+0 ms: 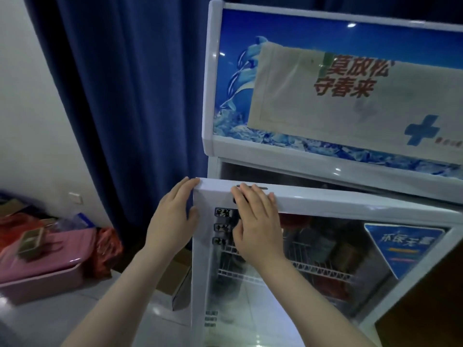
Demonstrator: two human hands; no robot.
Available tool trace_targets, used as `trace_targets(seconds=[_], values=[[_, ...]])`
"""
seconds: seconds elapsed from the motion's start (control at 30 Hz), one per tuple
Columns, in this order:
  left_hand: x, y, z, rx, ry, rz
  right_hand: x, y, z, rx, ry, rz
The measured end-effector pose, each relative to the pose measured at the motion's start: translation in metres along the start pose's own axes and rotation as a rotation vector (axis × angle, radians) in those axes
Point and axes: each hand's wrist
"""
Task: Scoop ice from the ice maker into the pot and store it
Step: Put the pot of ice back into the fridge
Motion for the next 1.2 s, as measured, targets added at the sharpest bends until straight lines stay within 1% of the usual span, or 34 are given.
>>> trace_targets(seconds=[0.13,0.23,0.37,0.57,0.67,0.8,0.97,1.2], values=[[0.009,-0.011,-0.014,0.011,-0.019,-0.047,-0.003,-0.008,-0.009,-0.008,0.017,-0.021],[0.021,-0.023,-0.024,-0.031,-0.141,-0.174,-0.006,-0.018,-0.019,-0.016,0.057,-0.038],[0.031,-0.039,-0.037,0.0,-0.196,-0.336,-0.007,-0.031,-0.032,-0.046,0.103,-0.093],[0.042,-0.056,-0.052,0.07,-0.242,-0.384,-0.013,-0.041,-0.05,-0.126,0.16,-0.104],[0.046,-0.055,-0.056,0.099,-0.222,-0.409,-0.012,-0.032,-0.059,-0.066,0.171,-0.101],[0.05,-0.058,-0.058,0.15,-0.211,-0.416,-0.017,-0.024,-0.072,0.033,0.247,-0.09],[0.054,-0.062,-0.061,0.186,-0.224,-0.441,-0.016,-0.024,-0.076,0.121,0.304,-0.127],[0.051,-0.074,-0.062,0.271,-0.225,-0.424,-0.012,-0.036,-0.07,0.245,0.325,-0.204]])
Point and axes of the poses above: each hand's wrist, its own y-axis away from the middle knuckle, its own z-axis out of the back of the hand, x = y × z
